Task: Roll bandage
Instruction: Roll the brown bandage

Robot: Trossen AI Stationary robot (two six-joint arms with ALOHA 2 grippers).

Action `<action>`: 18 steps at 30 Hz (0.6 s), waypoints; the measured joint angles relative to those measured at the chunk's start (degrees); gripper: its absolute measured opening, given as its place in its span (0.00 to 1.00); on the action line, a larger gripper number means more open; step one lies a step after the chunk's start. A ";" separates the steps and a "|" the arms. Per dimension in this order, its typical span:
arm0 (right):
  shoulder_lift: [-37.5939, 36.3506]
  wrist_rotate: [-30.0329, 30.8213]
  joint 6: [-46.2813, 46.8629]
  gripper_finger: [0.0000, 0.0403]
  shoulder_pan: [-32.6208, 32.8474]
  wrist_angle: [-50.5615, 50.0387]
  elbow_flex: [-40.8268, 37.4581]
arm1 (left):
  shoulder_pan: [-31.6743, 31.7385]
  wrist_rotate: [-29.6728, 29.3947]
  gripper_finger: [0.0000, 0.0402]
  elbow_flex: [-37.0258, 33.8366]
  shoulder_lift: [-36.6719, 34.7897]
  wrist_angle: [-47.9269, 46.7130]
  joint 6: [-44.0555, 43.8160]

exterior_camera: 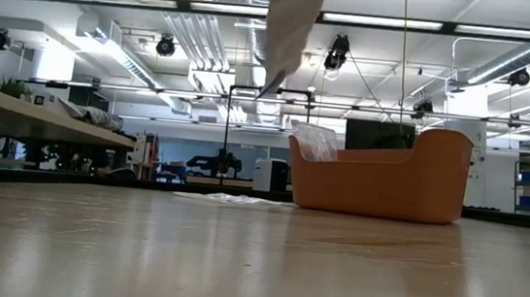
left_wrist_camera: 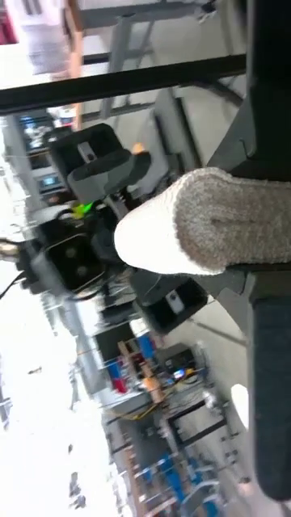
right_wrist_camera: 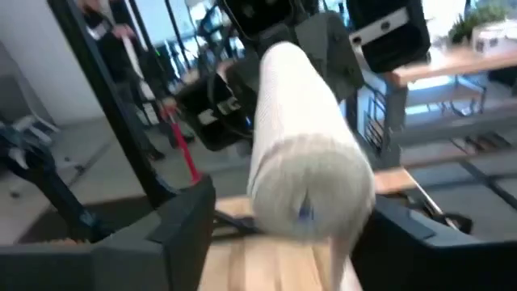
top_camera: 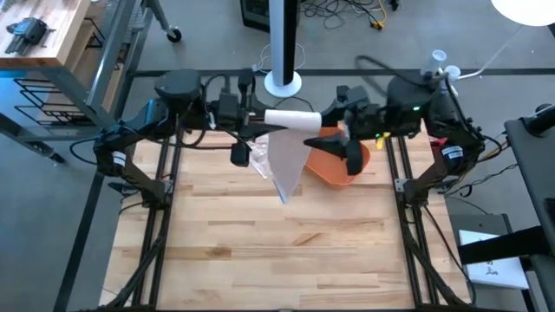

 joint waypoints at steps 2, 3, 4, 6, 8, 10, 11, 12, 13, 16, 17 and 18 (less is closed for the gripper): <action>-0.36 0.05 0.33 0.68 0.38 3.56 0.00 | 0.00 0.00 0.18 1.59 0.00 0.30 0.02; -0.39 0.01 0.90 0.70 0.40 5.22 0.00 | 0.00 -0.01 0.18 2.32 0.00 0.23 0.13; -0.39 0.03 1.72 0.72 0.40 7.06 0.00 | 0.01 0.09 0.19 2.90 0.00 0.23 0.64; -0.33 0.09 3.76 0.76 0.40 10.31 0.00 | 0.04 1.12 0.19 3.74 0.00 0.20 2.56; -0.31 0.53 6.41 0.80 0.36 12.75 0.00 | 0.00 1.91 0.19 4.55 0.00 -0.23 4.79; -0.32 0.54 9.59 0.82 0.08 14.53 -0.01 | 0.00 3.39 0.19 5.17 0.04 -0.31 7.91; -0.30 0.56 11.66 0.83 0.04 15.87 -0.09 | -0.01 3.90 0.19 5.30 0.04 -0.32 9.42; -0.30 0.71 14.20 0.84 -0.02 17.30 -0.17 | -0.02 4.11 0.19 5.34 0.02 -0.30 10.92; -0.28 1.09 17.03 0.85 -0.02 18.97 -0.17 | -0.02 4.22 0.19 5.35 -0.01 -0.29 12.05; 0.12 3.40 21.32 0.85 -0.02 22.11 -0.16 | -0.02 4.44 0.19 5.33 -0.03 -0.59 14.04; 0.26 4.61 21.59 0.85 -0.04 22.09 -0.12 | -0.02 4.48 0.19 5.33 -0.03 -0.57 14.29; 0.33 5.70 21.64 0.85 -0.05 21.07 -0.14 | -0.02 4.54 0.19 5.33 -0.03 -0.57 14.71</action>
